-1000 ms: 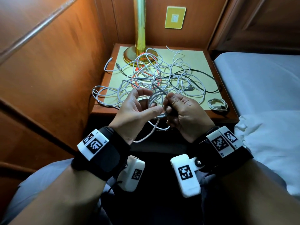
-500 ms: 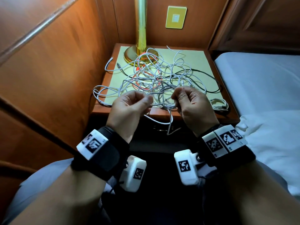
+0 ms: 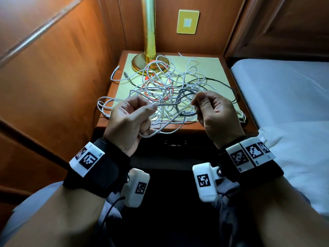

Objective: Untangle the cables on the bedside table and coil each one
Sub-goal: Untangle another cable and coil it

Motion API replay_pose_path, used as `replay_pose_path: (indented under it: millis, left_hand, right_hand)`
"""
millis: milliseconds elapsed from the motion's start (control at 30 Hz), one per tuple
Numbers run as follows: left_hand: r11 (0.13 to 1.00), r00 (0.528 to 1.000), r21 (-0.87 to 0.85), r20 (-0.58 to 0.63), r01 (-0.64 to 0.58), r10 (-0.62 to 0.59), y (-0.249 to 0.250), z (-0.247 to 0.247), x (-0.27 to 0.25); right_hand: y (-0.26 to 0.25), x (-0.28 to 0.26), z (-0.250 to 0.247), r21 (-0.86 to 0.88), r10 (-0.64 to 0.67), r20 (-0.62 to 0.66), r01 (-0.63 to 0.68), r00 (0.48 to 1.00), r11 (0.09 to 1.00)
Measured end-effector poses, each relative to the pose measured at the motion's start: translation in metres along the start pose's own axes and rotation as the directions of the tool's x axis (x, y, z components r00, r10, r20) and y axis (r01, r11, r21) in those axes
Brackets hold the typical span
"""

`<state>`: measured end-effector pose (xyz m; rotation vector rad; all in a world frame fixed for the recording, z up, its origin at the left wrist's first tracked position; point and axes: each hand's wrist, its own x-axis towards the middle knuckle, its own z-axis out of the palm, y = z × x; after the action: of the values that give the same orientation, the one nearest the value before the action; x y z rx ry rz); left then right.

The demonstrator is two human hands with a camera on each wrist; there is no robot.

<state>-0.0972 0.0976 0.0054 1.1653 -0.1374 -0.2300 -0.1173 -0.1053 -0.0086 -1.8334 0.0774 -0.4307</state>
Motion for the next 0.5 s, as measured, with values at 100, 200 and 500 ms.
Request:
replay_pose_path:
  millis: [100, 200, 500]
  left_hand:
    - [0.992, 1.000, -0.124, 0.014, -0.020, 0.022, 0.000, -0.001, -0.001]
    - [0.966, 0.997, -0.256, 0.082, 0.024, -0.003, 0.004, -0.001, -0.001]
    - [0.938, 0.997, 0.340, -0.059, 0.070, -0.053, -0.007, -0.013, 0.009]
  right_hand:
    - [-0.003, -0.001, 0.001, 0.023, -0.016, -0.009, 0.016, 1.000, 1.000]
    - [-0.005, 0.000, 0.001, 0.045, -0.032, -0.030, 0.033, 0.999, 0.998]
    - [-0.003, 0.004, -0.010, -0.037, -0.109, -0.090, 0.106, 0.990, 0.994]
